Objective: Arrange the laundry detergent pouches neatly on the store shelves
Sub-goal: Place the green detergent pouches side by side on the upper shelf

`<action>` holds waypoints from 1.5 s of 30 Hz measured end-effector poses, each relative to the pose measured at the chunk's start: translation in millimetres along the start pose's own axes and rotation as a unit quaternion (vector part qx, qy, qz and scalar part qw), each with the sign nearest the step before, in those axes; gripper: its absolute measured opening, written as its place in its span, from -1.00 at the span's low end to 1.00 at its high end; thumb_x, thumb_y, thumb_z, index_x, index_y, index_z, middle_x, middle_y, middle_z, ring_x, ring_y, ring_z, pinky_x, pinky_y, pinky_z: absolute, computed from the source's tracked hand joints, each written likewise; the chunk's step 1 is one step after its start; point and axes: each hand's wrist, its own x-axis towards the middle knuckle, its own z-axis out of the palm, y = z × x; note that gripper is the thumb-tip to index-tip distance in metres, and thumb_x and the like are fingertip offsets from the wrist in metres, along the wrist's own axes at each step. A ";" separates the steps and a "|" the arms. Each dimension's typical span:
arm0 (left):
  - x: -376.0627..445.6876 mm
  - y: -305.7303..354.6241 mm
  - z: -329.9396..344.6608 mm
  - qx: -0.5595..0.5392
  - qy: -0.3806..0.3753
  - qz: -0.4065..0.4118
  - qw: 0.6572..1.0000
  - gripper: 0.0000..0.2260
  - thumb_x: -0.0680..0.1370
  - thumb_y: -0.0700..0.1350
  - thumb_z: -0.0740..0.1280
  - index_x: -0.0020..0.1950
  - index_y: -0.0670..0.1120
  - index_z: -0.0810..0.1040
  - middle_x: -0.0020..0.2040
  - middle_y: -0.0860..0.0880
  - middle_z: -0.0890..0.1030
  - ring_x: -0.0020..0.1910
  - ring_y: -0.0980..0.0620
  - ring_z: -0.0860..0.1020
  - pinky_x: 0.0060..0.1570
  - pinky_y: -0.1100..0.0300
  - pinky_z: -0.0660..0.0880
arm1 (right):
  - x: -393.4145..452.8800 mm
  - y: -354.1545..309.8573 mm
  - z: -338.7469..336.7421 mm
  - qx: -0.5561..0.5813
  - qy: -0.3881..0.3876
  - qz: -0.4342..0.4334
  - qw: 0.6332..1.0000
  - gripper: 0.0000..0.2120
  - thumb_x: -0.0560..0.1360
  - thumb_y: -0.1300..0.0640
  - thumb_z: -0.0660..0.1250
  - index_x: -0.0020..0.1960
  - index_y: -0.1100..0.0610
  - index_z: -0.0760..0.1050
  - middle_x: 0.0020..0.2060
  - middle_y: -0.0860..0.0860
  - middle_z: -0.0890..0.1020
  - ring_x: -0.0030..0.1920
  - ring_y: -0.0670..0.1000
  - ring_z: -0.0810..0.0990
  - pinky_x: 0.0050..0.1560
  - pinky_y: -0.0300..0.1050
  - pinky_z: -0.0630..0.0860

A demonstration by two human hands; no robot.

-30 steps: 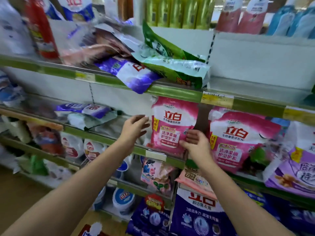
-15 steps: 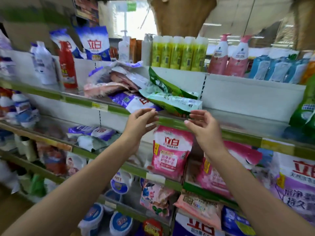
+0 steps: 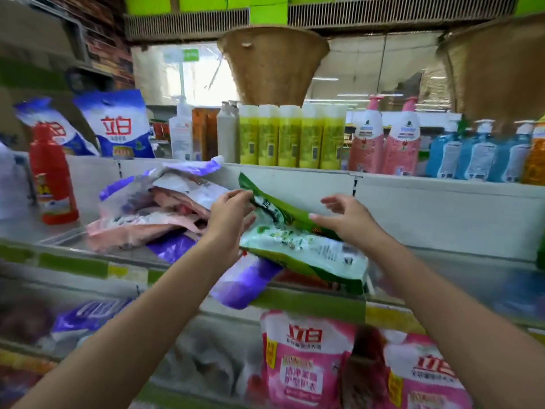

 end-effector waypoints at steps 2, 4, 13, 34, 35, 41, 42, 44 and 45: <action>24.2 2.5 -3.1 0.006 -0.008 -0.011 1.000 -0.88 0.60 -0.20 0.26 0.13 -0.16 0.46 -0.05 -0.05 0.52 0.06 -0.05 0.50 0.04 0.12 0.47 | 21.9 -1.4 8.2 -0.058 -0.043 -0.013 0.997 -0.43 0.41 -0.10 0.48 0.33 0.11 0.45 0.29 0.05 0.52 0.31 0.04 0.47 0.23 -0.08 0.42; 47.5 2.7 -4.2 0.012 -0.008 -0.019 1.000 -0.81 0.59 -0.19 0.27 0.19 -0.19 0.45 0.03 -0.10 0.53 0.06 -0.06 0.51 0.04 0.12 0.50 | 38.2 -2.2 15.3 -0.129 -0.085 -0.019 0.988 -0.39 0.40 -0.13 0.48 0.36 0.10 0.44 0.32 0.02 0.51 0.33 0.03 0.46 0.29 -0.10 0.37; 92.4 -5.8 13.7 0.074 -0.032 -0.051 0.995 -0.56 0.63 -0.09 0.22 0.49 0.09 0.21 -0.01 0.03 0.47 -0.09 -0.05 0.54 0.11 -0.05 0.55 | 60.4 17.4 24.1 -0.268 -0.126 -0.099 0.950 -0.81 0.56 -0.12 0.29 0.10 -0.10 0.56 -0.16 -0.09 0.62 -0.14 0.02 0.59 -0.08 0.00 0.57; 126.7 -45.9 96.1 0.084 -0.166 0.008 0.983 -0.33 0.17 0.01 0.62 0.21 -0.19 0.53 0.07 -0.16 0.69 0.04 -0.11 0.66 0.19 -0.05 0.52 | 54.8 81.2 -29.3 0.397 0.057 0.015 0.916 -0.76 0.49 0.06 0.32 -0.01 0.22 0.61 -0.16 0.16 0.73 -0.21 0.05 0.71 -0.16 -0.11 0.66; 128.9 -50.1 95.5 0.062 -0.163 -0.011 0.985 -0.36 0.20 -0.03 0.60 0.21 -0.21 0.53 0.07 -0.18 0.68 0.05 -0.12 0.66 0.19 -0.05 0.52 | 56.2 86.2 -29.9 0.400 0.038 0.028 0.915 -0.74 0.47 0.04 0.34 -0.01 0.22 0.60 -0.18 0.15 0.73 -0.23 0.04 0.71 -0.21 -0.13 0.66; 142.0 -50.9 98.4 0.029 -0.148 -0.056 0.987 -0.61 0.39 -0.14 0.49 0.16 -0.21 0.52 -0.08 -0.14 0.71 -0.11 -0.07 0.68 -0.08 0.05 0.60 | 61.8 111.6 -40.0 0.335 -0.153 0.046 0.929 -0.35 0.12 -0.04 0.66 0.13 0.17 0.59 0.06 0.14 0.69 0.11 0.14 0.66 0.14 0.00 0.57; 143.0 -50.3 99.4 0.030 -0.137 -0.055 0.989 -0.60 0.38 -0.14 0.50 0.16 -0.21 0.52 -0.07 -0.15 0.70 -0.09 -0.09 0.67 -0.06 0.02 0.60 | 61.9 117.9 -43.1 0.305 -0.188 0.051 0.932 -0.43 0.18 0.08 0.64 0.14 0.17 0.58 0.09 0.14 0.69 0.15 0.16 0.64 0.22 0.03 0.54; 143.1 -51.2 102.9 0.032 -0.117 -0.044 0.992 -0.51 0.30 -0.11 0.53 0.18 -0.18 0.51 -0.03 -0.16 0.68 -0.05 -0.13 0.64 0.03 -0.04 0.57 | 60.9 129.3 -45.6 0.278 -0.203 0.069 0.937 -0.57 0.31 0.30 0.53 0.15 0.20 0.56 0.10 0.13 0.68 0.18 0.14 0.62 0.27 0.01 0.50; 142.4 -52.0 105.7 0.035 -0.109 -0.035 0.993 -0.50 0.28 -0.10 0.54 0.16 -0.16 0.52 -0.03 -0.16 0.68 -0.04 -0.13 0.63 0.05 -0.05 0.57 | 60.6 134.0 -44.8 0.278 -0.189 0.076 0.939 -0.62 0.35 0.36 0.49 0.15 0.22 0.56 0.08 0.13 0.69 0.16 0.12 0.63 0.26 -0.02 0.51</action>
